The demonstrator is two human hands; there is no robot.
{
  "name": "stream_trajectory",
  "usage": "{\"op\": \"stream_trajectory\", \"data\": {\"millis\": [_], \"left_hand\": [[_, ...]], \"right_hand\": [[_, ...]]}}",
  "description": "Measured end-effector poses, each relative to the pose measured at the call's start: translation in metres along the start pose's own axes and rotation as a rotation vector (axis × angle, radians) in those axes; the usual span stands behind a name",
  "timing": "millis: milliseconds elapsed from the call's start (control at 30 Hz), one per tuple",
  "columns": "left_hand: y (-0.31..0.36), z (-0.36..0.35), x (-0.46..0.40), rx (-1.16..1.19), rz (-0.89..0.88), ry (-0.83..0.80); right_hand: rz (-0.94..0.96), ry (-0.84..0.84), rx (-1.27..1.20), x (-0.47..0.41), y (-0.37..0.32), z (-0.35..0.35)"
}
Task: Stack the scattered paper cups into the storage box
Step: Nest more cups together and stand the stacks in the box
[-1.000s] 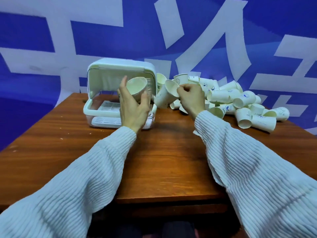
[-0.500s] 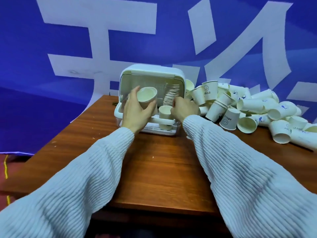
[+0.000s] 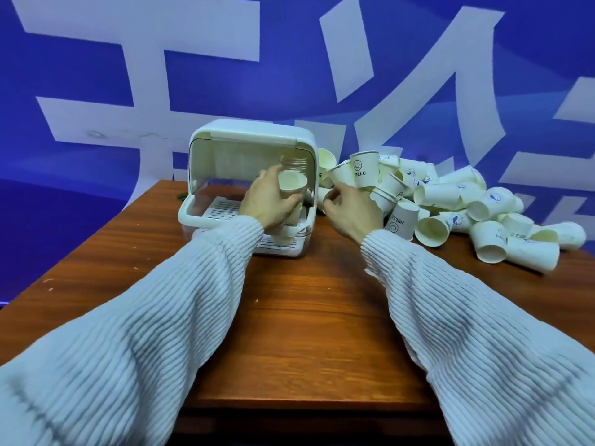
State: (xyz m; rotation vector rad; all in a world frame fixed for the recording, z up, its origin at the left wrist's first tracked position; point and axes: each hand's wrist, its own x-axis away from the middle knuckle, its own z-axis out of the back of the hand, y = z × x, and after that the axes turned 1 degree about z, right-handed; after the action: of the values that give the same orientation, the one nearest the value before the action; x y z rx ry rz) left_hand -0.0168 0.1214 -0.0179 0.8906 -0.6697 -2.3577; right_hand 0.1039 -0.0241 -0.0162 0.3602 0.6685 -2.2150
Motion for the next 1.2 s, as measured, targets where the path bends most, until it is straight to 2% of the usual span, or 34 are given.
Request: {"op": "stream_trajectory", "data": {"millis": [133,233,300,367,467,567,633,733,867,933,967,1033,1100,1167,1200], "left_hand": [[-0.007,-0.011,0.007,-0.210,0.018,-0.127],[-0.005,-0.014,0.010,-0.553,0.022,-0.268],[0.001,-0.013,0.009,-0.673,0.014,-0.318],[0.005,-0.016,0.008,-0.637,-0.026,-0.276],[0.013,-0.028,0.020,-0.465,-0.237,0.009],[0.028,-0.046,0.044,-0.230,-0.499,0.227],[0.039,-0.062,0.063,-0.119,-0.580,0.236],[0.049,-0.085,0.090,-0.060,-0.642,0.155],[0.047,-0.095,0.100,-0.037,-0.595,0.017],[0.044,-0.094,0.100,0.039,-0.528,-0.009],[0.043,-0.093,0.100,0.082,-0.487,-0.022],[0.042,-0.091,0.101,0.129,-0.420,-0.065],[0.043,-0.091,0.101,0.167,-0.378,-0.104],[0.044,-0.091,0.101,0.205,-0.351,-0.119],[0.044,-0.091,0.101,0.208,-0.330,-0.116]], "right_hand": [[-0.058,-0.020,-0.013,0.008,0.024,-0.002],[-0.099,-0.009,-0.012,0.012,0.042,-0.006],[-0.134,0.002,0.005,0.013,0.058,-0.007],[-0.197,0.047,-0.007,0.010,0.077,-0.004],[-0.273,0.099,0.082,0.002,0.110,0.007],[-0.249,-0.080,0.266,-0.004,0.142,0.013],[-0.220,-0.103,0.321,-0.005,0.158,0.011],[-0.183,0.056,0.280,-0.001,0.162,0.013],[-0.161,0.091,0.208,0.008,0.147,0.021],[-0.170,0.155,0.099,0.018,0.135,0.026],[-0.210,0.213,-0.040,0.024,0.128,0.027],[-0.332,0.257,-0.544,0.043,0.109,0.029],[-0.427,0.067,-0.950,0.065,0.092,0.026],[-0.431,-0.185,-1.049,0.082,0.086,0.024],[-0.424,-0.205,-1.028,0.085,0.087,0.025]]}}
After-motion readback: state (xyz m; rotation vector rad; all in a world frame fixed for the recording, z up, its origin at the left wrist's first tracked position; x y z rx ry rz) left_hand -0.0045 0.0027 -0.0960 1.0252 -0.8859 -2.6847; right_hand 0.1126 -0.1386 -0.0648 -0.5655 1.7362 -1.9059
